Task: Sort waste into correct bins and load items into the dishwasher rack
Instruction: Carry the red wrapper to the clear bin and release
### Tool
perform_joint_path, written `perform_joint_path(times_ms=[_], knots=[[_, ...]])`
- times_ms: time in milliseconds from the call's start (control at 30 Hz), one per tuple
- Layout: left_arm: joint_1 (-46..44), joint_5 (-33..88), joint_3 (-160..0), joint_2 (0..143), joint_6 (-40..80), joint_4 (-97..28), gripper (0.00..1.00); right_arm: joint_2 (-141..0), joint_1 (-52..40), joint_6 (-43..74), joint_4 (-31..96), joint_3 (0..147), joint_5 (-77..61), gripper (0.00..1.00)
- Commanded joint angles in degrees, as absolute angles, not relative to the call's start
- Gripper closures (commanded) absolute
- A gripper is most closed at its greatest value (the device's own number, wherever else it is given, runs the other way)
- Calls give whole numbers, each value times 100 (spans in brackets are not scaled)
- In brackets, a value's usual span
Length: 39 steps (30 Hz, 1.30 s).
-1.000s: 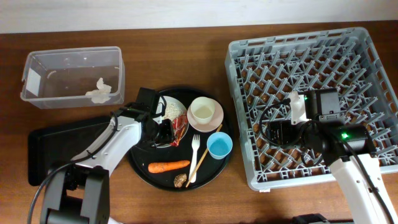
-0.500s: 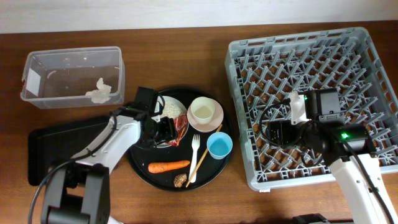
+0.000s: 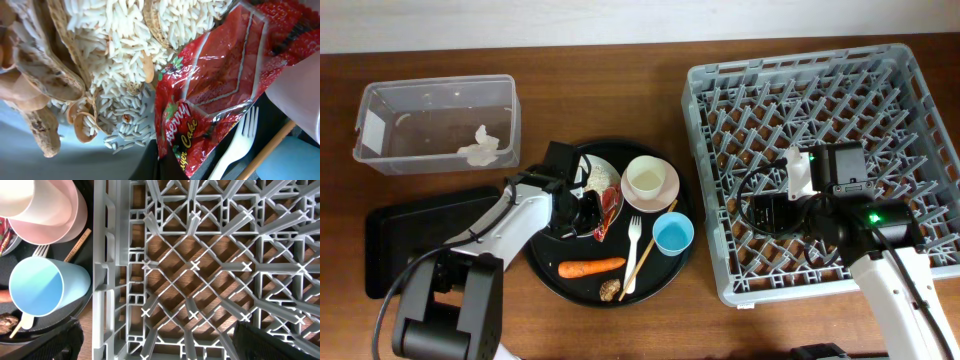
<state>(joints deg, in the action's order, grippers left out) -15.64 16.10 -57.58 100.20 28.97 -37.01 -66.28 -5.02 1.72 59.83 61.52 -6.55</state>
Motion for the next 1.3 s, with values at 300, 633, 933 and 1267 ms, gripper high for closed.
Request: perform_joint_path(times_ms=[300,633,933,1267], knots=[[-972,1247,-6923,9170,1706,-4029,100,-6632,-484,222,5983,6257,-687,1],[-609,1656,-7061,9087,1529,-4421,100,-6632,-484,222,5966,6257,-687,1],[510,609,-7815,9083,1527,-4112,100,-6632,-484,222,5964,6257,-687,1],[1378,-224,-7826,9684,1527,-2827,71,-6632,-484,222,5964,6257,-687,1]])
